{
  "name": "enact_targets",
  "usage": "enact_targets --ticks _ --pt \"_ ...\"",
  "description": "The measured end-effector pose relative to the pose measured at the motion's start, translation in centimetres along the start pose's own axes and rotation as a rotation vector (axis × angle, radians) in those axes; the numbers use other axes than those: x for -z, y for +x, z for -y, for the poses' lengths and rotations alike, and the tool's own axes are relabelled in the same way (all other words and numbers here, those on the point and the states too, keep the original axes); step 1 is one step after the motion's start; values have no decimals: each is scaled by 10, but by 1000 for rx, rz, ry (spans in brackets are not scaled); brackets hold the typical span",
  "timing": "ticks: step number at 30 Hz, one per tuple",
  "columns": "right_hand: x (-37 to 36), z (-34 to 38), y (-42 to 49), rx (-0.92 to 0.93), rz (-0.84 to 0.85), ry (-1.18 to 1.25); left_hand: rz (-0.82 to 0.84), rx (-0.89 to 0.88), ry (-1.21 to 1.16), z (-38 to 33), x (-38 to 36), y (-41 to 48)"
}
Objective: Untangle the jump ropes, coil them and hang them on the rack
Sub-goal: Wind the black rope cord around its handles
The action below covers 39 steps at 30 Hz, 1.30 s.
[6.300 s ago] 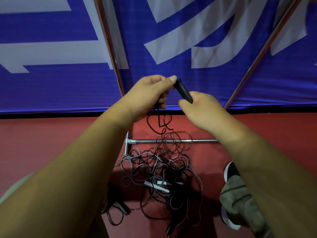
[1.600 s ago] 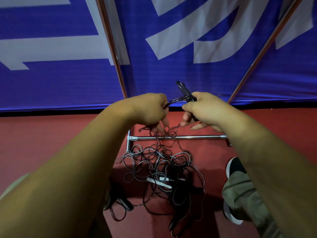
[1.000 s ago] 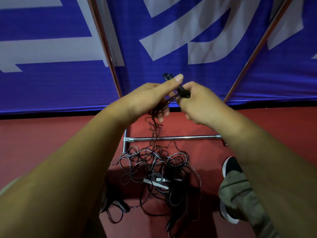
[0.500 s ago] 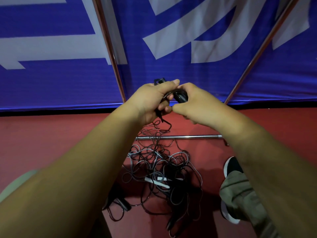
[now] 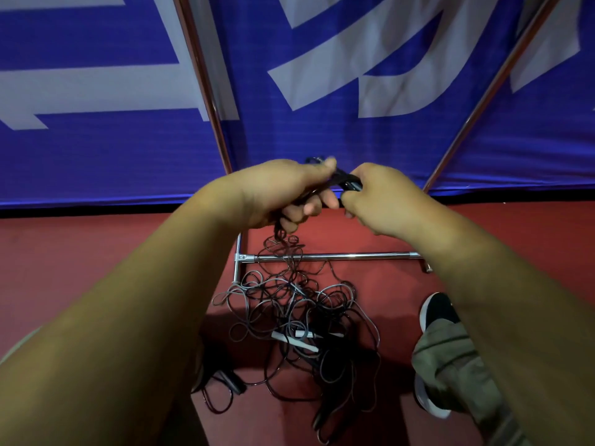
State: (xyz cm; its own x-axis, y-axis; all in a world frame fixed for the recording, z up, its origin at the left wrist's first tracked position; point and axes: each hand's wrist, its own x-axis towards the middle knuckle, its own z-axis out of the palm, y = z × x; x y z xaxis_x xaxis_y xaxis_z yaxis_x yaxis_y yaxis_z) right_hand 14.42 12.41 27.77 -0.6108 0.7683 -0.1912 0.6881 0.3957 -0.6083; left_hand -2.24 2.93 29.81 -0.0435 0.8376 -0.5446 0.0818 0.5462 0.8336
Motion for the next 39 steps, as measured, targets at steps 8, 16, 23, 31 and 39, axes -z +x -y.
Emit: enact_targets --ticks 8,16,23,31,39 --pt "5 3 0 -32 60 49 172 -63 107 4 11 -5" --pt "2 0 1 -85 139 386 159 -154 405 6 19 -7" --pt "8 5 -8 -34 432 837 207 -167 659 15 21 -8" --pt "12 11 -17 -35 513 908 151 -213 680 18 14 -2" --pt "13 15 -19 -69 576 864 35 -223 756 24 10 8"
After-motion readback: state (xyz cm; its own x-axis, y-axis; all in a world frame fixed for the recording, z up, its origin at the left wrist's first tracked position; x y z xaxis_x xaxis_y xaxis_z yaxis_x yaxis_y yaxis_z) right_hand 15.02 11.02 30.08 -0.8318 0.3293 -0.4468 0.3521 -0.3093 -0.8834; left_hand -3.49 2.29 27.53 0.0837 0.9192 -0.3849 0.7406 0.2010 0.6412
